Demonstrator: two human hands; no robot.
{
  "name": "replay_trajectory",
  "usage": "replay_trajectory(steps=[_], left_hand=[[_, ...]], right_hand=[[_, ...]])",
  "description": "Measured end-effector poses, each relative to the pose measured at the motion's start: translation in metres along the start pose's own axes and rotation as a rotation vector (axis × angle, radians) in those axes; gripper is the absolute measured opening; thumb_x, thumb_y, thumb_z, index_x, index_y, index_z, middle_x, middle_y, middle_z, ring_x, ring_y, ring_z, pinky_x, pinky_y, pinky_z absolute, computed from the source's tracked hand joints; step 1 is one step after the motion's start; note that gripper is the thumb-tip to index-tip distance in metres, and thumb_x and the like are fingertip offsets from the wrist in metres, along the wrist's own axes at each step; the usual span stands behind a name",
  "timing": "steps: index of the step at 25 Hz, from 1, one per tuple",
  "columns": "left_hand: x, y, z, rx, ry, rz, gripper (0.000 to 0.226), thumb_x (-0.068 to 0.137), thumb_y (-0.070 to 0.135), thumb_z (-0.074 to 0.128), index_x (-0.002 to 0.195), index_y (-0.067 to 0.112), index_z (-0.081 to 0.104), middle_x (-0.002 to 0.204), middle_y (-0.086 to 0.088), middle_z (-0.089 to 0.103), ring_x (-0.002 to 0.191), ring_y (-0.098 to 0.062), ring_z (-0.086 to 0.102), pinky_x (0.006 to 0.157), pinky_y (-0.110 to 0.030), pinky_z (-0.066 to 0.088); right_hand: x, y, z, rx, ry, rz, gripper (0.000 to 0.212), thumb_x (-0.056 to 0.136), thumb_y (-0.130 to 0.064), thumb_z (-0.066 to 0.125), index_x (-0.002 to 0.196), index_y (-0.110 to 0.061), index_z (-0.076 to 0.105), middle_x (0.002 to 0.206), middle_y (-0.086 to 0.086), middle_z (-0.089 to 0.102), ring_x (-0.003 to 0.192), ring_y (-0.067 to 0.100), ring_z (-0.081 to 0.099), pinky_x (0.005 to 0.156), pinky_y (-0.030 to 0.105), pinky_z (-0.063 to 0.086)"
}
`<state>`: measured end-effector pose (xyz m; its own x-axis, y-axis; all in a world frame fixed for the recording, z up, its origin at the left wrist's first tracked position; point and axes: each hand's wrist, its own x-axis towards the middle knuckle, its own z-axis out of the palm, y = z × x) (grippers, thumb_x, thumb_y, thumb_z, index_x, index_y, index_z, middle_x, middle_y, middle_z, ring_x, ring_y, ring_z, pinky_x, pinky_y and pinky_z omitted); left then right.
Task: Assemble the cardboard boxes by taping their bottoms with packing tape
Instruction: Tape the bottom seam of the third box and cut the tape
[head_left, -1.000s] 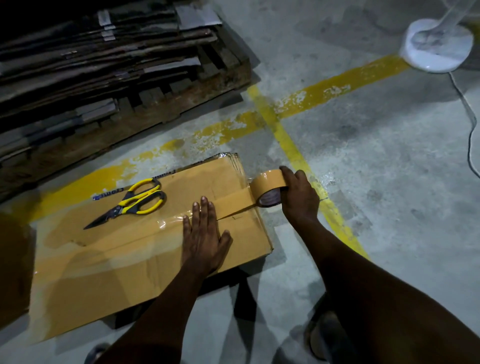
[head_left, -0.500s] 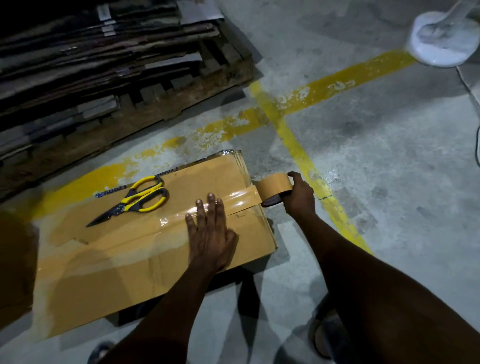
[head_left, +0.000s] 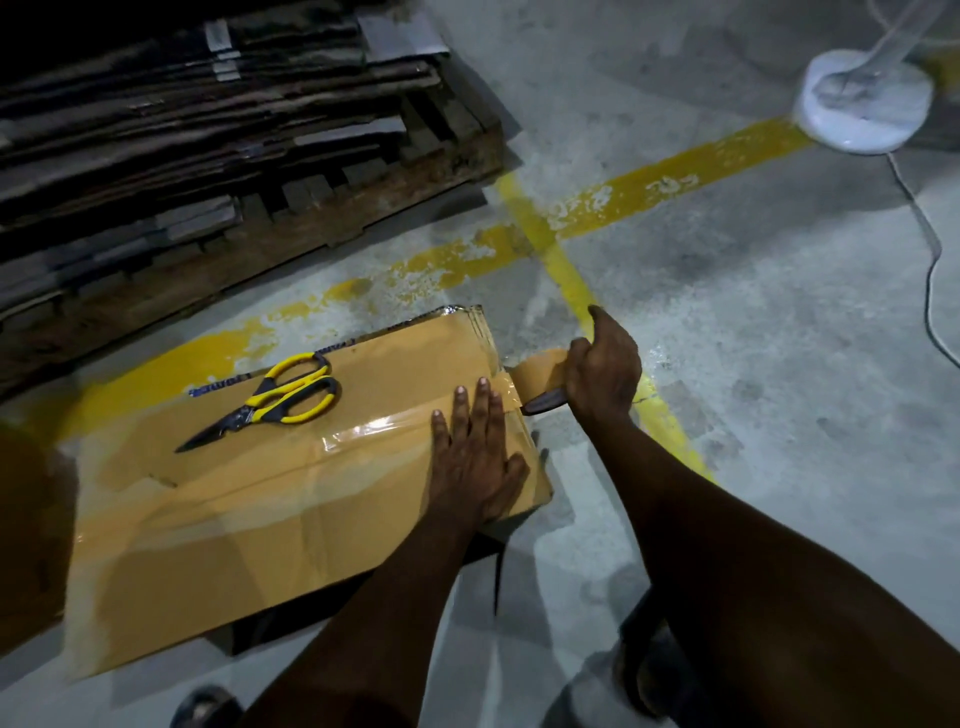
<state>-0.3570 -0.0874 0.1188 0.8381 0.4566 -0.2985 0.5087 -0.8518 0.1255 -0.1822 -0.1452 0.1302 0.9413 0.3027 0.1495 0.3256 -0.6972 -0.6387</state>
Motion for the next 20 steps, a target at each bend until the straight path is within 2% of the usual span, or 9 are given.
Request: replay_trajectory(steps=[1, 3, 7, 10, 12, 14, 17, 18, 20], left_hand=[[-0.005, -0.008, -0.001, -0.006, -0.008, 0.016, 0.084, 0.083, 0.054, 0.012, 0.153, 0.012, -0.008, 0.159, -0.008, -0.021, 0.146, -0.031, -0.020, 0.117, -0.056, 0.000], [-0.025, -0.044, -0.001, 0.002, -0.022, -0.014, 0.082, 0.083, 0.052, 0.010, 0.153, 0.013, -0.008, 0.159, -0.007, -0.021, 0.146, -0.029, -0.020, 0.118, -0.054, 0.001], [-0.092, -0.154, 0.004, 0.030, -0.034, -0.145, 0.080, 0.086, 0.052, 0.007, 0.153, 0.012, -0.010, 0.158, -0.007, -0.023, 0.146, -0.030, -0.018, 0.119, -0.053, 0.001], [-0.144, -0.231, 0.007, 0.041, -0.092, -0.315, 0.081, 0.085, 0.056, 0.000, 0.153, 0.013, -0.009, 0.159, -0.008, -0.022, 0.147, -0.034, -0.012, 0.116, -0.053, 0.006], [-0.171, -0.266, 0.006, 0.008, -0.093, -0.495, 0.076, 0.093, 0.055, 0.009, 0.154, 0.012, -0.004, 0.160, -0.011, -0.015, 0.147, -0.038, -0.006, 0.115, -0.057, 0.011], [-0.183, -0.286, 0.004, -0.041, -0.094, -0.589, 0.072, 0.099, 0.050, 0.021, 0.154, 0.010, -0.002, 0.160, -0.013, -0.015, 0.147, -0.040, -0.006, 0.115, -0.058, 0.012], [-0.183, -0.286, -0.001, -0.060, -0.083, -0.592, 0.073, 0.099, 0.048, 0.028, 0.154, 0.009, -0.002, 0.160, -0.015, -0.014, 0.146, -0.042, -0.007, 0.115, -0.059, 0.010], [-0.180, -0.279, -0.003, -0.072, -0.081, -0.583, 0.074, 0.099, 0.047, 0.029, 0.154, 0.009, -0.002, 0.160, -0.017, -0.014, 0.146, -0.042, -0.008, 0.115, -0.059, 0.010], [-0.169, -0.261, -0.005, -0.058, -0.084, -0.522, 0.073, 0.099, 0.047, 0.031, 0.154, 0.011, -0.002, 0.159, -0.020, -0.013, 0.145, -0.044, -0.006, 0.114, -0.060, 0.011]], right_hand=[[-0.001, -0.015, 0.008, -0.048, -0.015, -0.098, 0.051, 0.087, -0.023, 0.041, 0.133, -0.008, 0.056, 0.128, 0.016, 0.061, 0.117, 0.037, 0.055, 0.097, 0.048, 0.043], [-0.011, -0.054, 0.028, -0.115, -0.174, -0.291, 0.054, 0.092, -0.032, 0.035, 0.139, -0.010, 0.051, 0.139, 0.016, 0.054, 0.127, 0.036, 0.049, 0.104, 0.050, 0.039], [-0.062, -0.138, 0.074, -0.173, -0.646, -0.638, 0.052, 0.102, -0.028, 0.037, 0.152, -0.015, 0.030, 0.160, 0.012, 0.024, 0.146, 0.033, 0.025, 0.114, 0.051, 0.030], [-0.108, -0.172, 0.109, -0.386, -0.800, -0.805, 0.056, 0.102, -0.029, 0.038, 0.155, -0.023, 0.020, 0.165, 0.005, 0.007, 0.150, 0.032, 0.013, 0.112, 0.055, 0.029], [-0.135, -0.187, 0.118, -0.526, -0.763, -0.878, 0.054, 0.100, -0.027, 0.043, 0.151, -0.025, 0.027, 0.165, 0.005, 0.010, 0.148, 0.034, 0.015, 0.107, 0.057, 0.031], [-0.143, -0.197, 0.112, -0.592, -0.709, -0.874, 0.055, 0.094, -0.022, 0.052, 0.145, -0.025, 0.034, 0.158, 0.008, 0.024, 0.140, 0.037, 0.028, 0.103, 0.055, 0.033], [-0.139, -0.193, 0.093, -0.640, -0.665, -0.854, 0.051, 0.088, -0.020, 0.055, 0.137, -0.021, 0.039, 0.133, 0.012, 0.048, 0.118, 0.035, 0.044, 0.093, 0.048, 0.037], [-0.138, -0.189, 0.087, -0.644, -0.681, -0.817, 0.049, 0.089, -0.024, 0.053, 0.136, -0.020, 0.039, 0.128, 0.012, 0.052, 0.115, 0.035, 0.046, 0.090, 0.046, 0.037], [-0.137, -0.180, 0.075, -0.597, -0.757, -0.672, 0.059, 0.086, -0.042, 0.052, 0.139, -0.022, 0.034, 0.124, 0.012, 0.058, 0.112, 0.036, 0.049, 0.088, 0.045, 0.038]])
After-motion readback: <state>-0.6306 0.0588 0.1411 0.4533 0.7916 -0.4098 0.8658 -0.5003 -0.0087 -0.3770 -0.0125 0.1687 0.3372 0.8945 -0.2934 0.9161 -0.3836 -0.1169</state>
